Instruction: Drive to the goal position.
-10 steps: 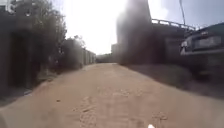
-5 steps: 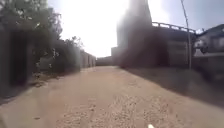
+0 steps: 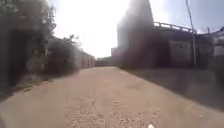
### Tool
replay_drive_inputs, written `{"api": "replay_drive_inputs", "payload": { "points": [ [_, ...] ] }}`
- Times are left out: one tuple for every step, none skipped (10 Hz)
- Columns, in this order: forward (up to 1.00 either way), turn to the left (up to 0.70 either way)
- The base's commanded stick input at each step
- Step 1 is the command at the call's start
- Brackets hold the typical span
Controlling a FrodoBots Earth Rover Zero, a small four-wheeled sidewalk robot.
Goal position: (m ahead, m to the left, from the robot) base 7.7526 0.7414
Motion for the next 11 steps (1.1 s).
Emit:
{"api": "replay_drive_inputs", "payload": {
  "points": [
    [1.0, 0.0],
    [1.0, 0.0],
    [1.0, 0.0],
    [1.0, 0.0],
    [1.0, 0.0],
    [1.0, 0.0],
    [1.0, 0.0],
    [1.0, 0.0],
    [1.0, 0.0],
    [1.0, 0.0],
    [1.0, 0.0]
  ]
}}
